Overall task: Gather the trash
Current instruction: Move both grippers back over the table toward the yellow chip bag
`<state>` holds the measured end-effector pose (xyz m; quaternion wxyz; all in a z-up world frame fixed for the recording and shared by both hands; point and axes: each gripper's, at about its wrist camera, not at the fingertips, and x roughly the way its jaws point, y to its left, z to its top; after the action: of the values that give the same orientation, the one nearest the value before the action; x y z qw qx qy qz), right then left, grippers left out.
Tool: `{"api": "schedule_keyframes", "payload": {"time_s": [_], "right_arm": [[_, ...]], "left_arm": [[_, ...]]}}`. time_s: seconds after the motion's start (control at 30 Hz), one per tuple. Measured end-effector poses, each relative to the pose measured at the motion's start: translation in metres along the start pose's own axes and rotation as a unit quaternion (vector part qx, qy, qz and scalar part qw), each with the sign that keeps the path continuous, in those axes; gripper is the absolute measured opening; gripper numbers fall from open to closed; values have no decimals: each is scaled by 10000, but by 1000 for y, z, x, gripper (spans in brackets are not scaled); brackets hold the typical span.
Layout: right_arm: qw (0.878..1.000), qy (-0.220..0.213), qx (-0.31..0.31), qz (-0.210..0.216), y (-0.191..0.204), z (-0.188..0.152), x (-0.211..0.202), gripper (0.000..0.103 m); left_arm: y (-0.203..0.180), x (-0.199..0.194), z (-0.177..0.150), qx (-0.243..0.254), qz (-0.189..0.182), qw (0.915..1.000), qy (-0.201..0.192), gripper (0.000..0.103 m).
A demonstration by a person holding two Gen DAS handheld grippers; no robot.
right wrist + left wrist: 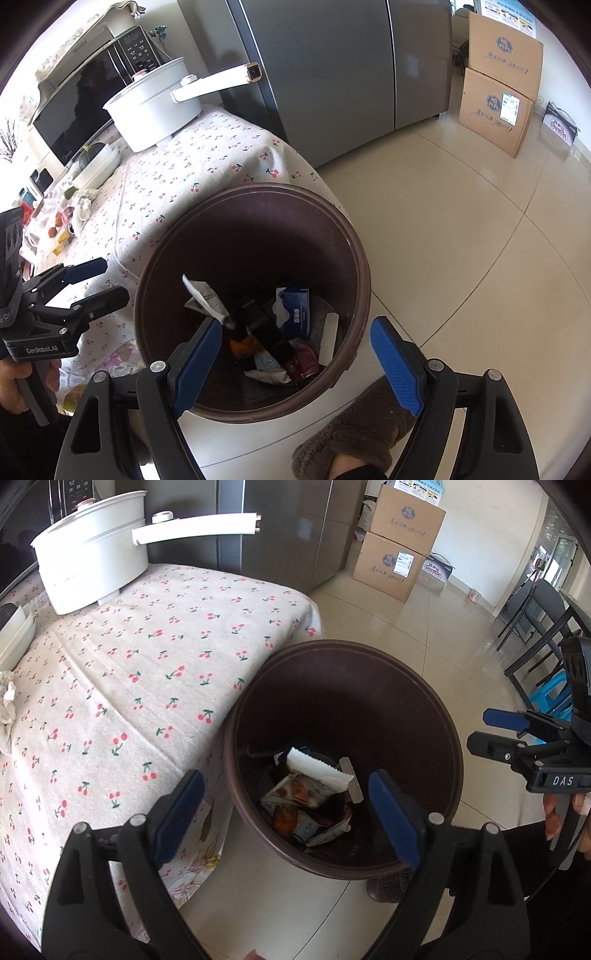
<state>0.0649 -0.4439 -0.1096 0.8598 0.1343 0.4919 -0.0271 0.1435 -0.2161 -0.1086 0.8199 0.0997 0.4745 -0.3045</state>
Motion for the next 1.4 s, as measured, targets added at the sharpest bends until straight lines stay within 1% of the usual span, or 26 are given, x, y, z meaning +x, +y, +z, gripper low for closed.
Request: {"api": "schedule_keyframes", "payload": {"time_s": [0.17, 0.27, 0.47, 0.87, 1.2, 1.4], "right_arm": [[10000, -7, -58, 13, 7, 1, 0, 84], [9999, -9, -107, 7, 12, 2, -1, 84], [9997, -23, -245, 43, 27, 7, -1, 84], [9971, -72, -727, 199, 85, 20, -2, 85], [9914, -126, -1214, 473, 153, 30, 1, 85], [9864, -103, -1535, 584, 198, 36, 7, 85]], "left_arm": [[9, -7, -3, -128, 28, 9999, -8, 92], [13, -13, -4, -170, 76, 9998, -33, 95], [26, -23, -8, -266, 225, 9994, -65, 98], [74, -62, -20, -737, 522, 9955, -284, 100], [129, -102, -49, -1273, 861, 9870, -462, 101], [170, -126, -71, -1730, 1083, 9773, -575, 102]]}}
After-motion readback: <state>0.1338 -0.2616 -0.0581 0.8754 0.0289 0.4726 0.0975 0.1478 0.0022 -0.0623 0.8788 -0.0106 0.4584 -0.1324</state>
